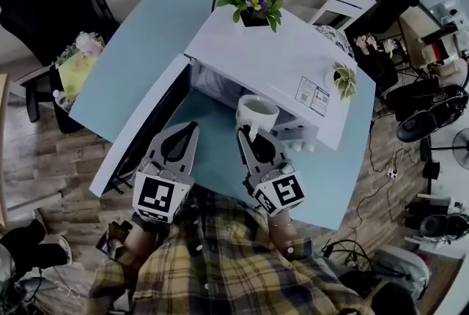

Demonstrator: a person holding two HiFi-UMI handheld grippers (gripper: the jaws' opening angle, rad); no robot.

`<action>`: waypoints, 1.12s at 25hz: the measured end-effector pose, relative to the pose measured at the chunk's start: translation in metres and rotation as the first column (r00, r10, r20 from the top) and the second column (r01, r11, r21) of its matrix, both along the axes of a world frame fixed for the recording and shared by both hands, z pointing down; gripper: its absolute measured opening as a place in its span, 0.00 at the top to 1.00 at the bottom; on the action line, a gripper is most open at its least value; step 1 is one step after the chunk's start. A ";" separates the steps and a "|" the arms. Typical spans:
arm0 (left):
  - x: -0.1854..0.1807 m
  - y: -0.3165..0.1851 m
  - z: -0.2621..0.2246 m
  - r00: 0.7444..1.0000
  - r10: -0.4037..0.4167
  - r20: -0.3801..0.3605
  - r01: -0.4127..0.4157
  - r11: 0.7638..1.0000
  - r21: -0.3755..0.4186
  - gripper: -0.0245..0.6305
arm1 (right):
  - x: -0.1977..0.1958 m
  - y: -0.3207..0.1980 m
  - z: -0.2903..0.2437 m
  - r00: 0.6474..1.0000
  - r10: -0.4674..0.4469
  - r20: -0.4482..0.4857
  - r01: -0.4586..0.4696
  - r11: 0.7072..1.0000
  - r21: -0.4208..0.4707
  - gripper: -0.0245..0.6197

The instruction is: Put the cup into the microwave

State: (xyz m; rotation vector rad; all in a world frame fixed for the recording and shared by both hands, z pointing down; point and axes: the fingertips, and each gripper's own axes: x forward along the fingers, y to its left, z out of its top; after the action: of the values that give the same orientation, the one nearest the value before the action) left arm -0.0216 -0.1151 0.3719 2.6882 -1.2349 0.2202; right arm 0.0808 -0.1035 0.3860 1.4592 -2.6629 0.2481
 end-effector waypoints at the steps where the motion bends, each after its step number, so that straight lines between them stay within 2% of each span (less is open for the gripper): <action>1: -0.001 -0.001 0.001 1.000 0.000 0.001 0.000 1.000 -0.002 0.97 | -0.001 -0.002 0.000 1.000 0.000 0.000 0.000 1.000 0.002 0.90; 19: 0.010 0.005 0.025 0.998 0.052 0.028 -0.051 0.997 -0.057 0.97 | 0.004 -0.022 0.019 0.999 -0.004 -0.038 0.005 1.000 0.031 0.90; 28: 0.020 0.010 0.041 0.996 0.083 0.025 -0.081 0.994 -0.076 0.97 | -0.006 -0.039 0.030 0.995 -0.013 -0.103 0.024 0.995 0.102 0.90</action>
State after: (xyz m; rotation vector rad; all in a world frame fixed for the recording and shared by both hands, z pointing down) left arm -0.0018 -0.1054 0.4128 2.6824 -1.1021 0.3094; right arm 0.0751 -0.1425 0.4163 1.4331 -2.6414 0.0339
